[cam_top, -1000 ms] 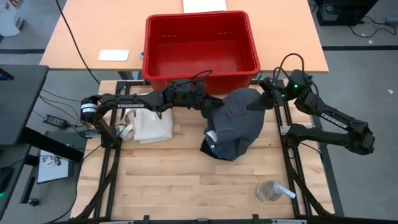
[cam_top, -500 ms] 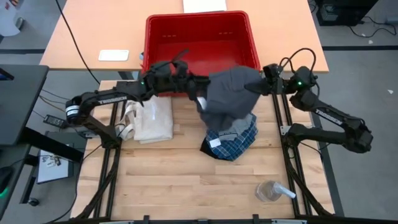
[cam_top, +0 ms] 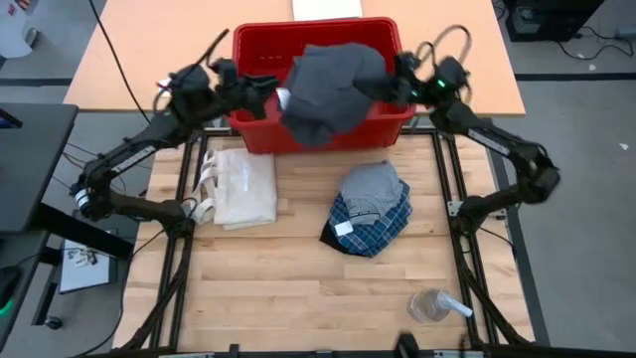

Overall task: Fold laundry
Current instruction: Put the gray shorts into the red laundry bin

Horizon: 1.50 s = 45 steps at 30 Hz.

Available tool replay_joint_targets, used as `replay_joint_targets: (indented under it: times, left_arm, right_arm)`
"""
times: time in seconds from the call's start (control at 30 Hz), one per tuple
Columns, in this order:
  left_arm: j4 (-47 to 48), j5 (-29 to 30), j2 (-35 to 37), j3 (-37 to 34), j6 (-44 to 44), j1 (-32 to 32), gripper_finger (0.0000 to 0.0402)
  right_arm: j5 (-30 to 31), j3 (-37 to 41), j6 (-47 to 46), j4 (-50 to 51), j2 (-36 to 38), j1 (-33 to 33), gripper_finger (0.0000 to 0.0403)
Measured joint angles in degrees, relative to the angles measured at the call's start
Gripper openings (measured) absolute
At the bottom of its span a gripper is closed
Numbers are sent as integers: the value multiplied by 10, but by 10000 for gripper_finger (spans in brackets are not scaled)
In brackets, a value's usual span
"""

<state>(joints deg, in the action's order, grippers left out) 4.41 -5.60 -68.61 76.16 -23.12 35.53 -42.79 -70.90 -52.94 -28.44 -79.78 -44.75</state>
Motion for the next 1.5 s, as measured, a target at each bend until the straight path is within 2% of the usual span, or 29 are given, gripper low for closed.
replay_joint_targets:
  times: [0.17,0.43,0.57,0.67,0.73,0.87,1.0,1.17,1.3,1.4,1.5]
  left_arm:
    - [73,-48,46,0,0,32,144]
    - [148,-52,85,0,35,33,144]
    - [181,-52,87,0,35,33,144]
    - [199,-52,87,0,34,31,144]
    - [208,-52,88,0,31,27,144]
    - [218,-52,96,0,26,25,144]
    - [222,-52,106,0,18,25,144]
    - [221,-52,118,0,17,25,144]
    - [221,-52,122,0,17,25,144]
    - [221,-52,125,0,14,25,144]
    - [222,-52,124,0,14,25,144]
  right_arm:
    - [33,-91,39,5,-117,-25,38]
    - [125,-171,55,-23,-269,-43,39]
    - [132,-217,50,-51,-335,-45,39]
    - [122,-238,13,-41,-377,-49,40]
    - [117,-238,4,-9,-395,-53,41]
    - [134,-238,57,159,-396,-61,52]
    - [115,-238,139,276,-392,-71,106]
    - [100,-239,152,324,-371,-83,231]
    - [136,-239,134,422,-351,-101,322]
    - [157,-239,150,485,-328,-112,354]
    - [181,-239,180,523,-296,-111,357]
